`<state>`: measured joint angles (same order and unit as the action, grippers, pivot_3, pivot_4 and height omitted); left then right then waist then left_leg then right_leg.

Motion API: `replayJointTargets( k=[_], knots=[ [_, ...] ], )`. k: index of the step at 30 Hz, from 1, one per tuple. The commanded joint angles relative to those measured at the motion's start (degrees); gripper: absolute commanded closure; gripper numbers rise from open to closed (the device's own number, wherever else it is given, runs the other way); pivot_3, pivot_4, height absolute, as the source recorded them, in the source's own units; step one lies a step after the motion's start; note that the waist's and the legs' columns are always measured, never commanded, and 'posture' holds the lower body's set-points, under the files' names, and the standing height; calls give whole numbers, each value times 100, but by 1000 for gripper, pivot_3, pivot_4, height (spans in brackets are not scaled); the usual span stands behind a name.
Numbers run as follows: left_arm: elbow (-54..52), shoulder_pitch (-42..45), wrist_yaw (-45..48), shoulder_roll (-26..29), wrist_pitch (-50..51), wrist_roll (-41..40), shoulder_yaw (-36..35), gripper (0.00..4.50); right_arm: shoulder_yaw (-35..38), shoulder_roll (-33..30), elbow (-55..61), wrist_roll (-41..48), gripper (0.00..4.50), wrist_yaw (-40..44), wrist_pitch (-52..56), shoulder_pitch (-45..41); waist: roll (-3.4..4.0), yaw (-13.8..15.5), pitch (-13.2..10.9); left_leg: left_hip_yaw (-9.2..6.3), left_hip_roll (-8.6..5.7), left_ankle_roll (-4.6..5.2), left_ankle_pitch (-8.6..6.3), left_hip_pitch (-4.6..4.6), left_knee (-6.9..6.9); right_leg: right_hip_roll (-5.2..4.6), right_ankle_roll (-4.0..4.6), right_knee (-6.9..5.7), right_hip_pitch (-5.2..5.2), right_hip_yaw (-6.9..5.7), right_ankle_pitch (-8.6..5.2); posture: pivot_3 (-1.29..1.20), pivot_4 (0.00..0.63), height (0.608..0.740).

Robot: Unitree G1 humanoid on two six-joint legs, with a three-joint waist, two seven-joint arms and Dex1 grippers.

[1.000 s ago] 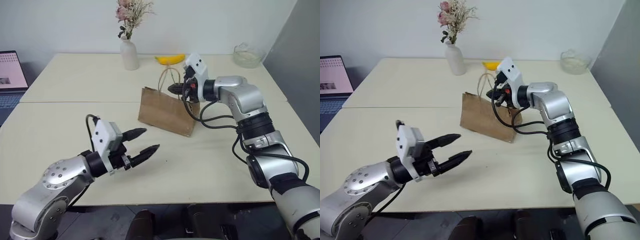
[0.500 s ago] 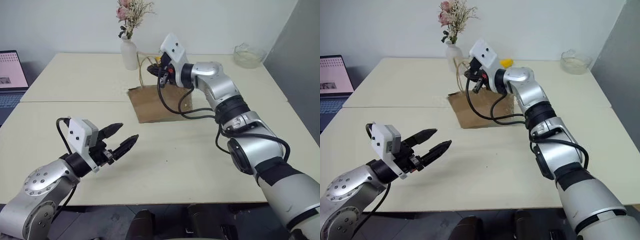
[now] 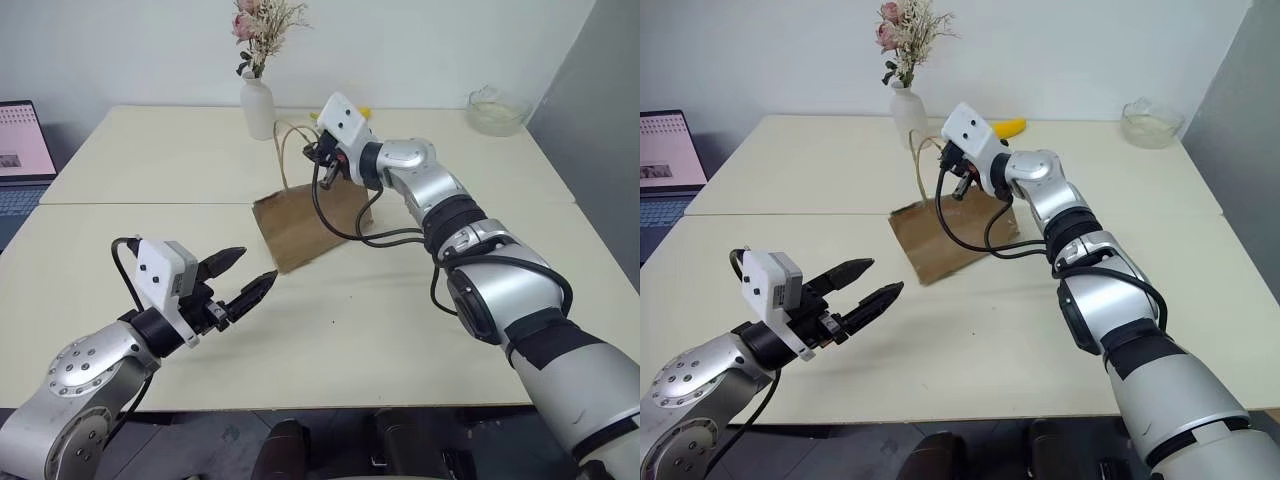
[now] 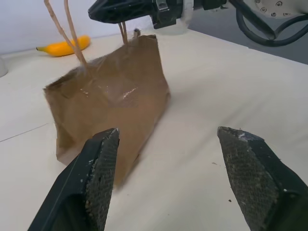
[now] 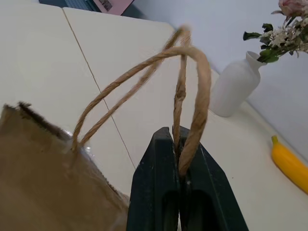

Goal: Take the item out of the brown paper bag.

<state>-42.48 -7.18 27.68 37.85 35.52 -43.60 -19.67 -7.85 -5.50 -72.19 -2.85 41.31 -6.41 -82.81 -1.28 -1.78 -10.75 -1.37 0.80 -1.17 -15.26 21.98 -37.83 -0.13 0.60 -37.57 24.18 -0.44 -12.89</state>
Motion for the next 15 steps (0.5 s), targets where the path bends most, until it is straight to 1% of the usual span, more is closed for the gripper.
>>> replayJointTargets(
  k=[1, 4, 10, 15],
  knots=[
    [-223, 3, -8, 15, -123, 16, -73, 1089, 378, 77, 149, 297, 4442, 149, 194, -311, 0, -1, 0, 0, 0, 0, 0, 0, 0, 0, 0, 0, 0, 0, 0, 0, 150, 740],
    [-178, 67, 9, 42, -114, 17, -66, 1089, 660, 155, 125, 459, 4442, 8, 463, -487, 2, -1, -2, -1, 0, 0, 0, 0, 0, 0, 0, -2, 0, -1, 0, 0, 150, 740],
    [-119, 177, 52, 58, -113, 54, -5, 1089, 1157, 245, -11, 655, 4442, -653, 790, -759, 2, -2, -2, -3, 0, 0, 0, 1, 0, 0, 2, 0, 0, -3, -1, 0, 150, 740],
    [-97, 213, 76, 33, -131, 105, 62, 1089, 1028, 232, -66, 399, 4442, -962, 710, -656, 2, -3, -2, 0, -2, 0, 0, 2, 0, -1, 2, 3, -1, -1, -1, 0, 150, 740]
  ],
)
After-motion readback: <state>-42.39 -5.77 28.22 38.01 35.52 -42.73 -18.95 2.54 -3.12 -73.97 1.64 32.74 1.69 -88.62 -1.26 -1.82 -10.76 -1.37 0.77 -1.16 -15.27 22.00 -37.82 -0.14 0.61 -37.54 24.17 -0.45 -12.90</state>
